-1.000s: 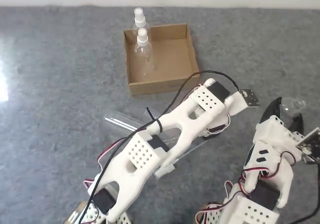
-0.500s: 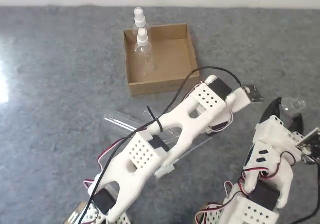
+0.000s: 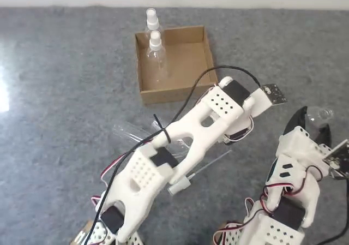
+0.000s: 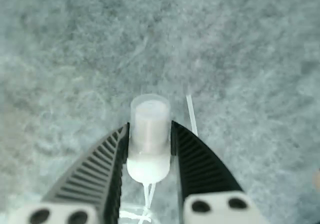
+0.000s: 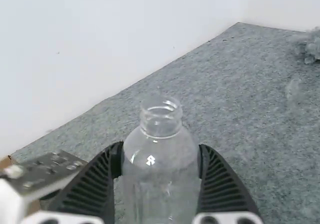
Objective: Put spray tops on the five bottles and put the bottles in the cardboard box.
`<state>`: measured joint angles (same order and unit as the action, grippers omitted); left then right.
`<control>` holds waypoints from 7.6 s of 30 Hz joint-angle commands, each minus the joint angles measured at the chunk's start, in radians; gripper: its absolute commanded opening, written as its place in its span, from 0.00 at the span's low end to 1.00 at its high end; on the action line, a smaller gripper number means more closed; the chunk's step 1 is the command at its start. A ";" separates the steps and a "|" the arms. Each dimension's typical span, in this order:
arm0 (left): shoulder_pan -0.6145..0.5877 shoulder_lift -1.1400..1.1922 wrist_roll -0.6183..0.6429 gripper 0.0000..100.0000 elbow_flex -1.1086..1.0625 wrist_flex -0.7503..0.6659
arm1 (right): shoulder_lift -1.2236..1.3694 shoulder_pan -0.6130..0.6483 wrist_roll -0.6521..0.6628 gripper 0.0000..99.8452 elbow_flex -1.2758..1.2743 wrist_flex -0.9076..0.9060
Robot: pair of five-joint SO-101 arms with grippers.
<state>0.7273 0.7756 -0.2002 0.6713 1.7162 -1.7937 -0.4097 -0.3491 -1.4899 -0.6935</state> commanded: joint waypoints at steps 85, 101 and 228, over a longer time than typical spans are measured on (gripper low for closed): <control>-0.416 -2.354 0.311 0.01 -1.550 -0.723 | -0.021 0.618 0.244 0.04 -0.072 0.058; -0.522 -2.383 0.385 0.01 -1.543 -0.723 | -0.010 0.978 0.258 0.04 0.046 0.291; -0.229 -2.381 0.261 0.11 -1.853 -0.948 | -0.022 1.139 0.462 0.04 -0.163 0.360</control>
<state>0.4971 -1.5904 0.0683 -1.1884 0.7925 -1.7921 0.7457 0.0928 -1.6602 -0.3590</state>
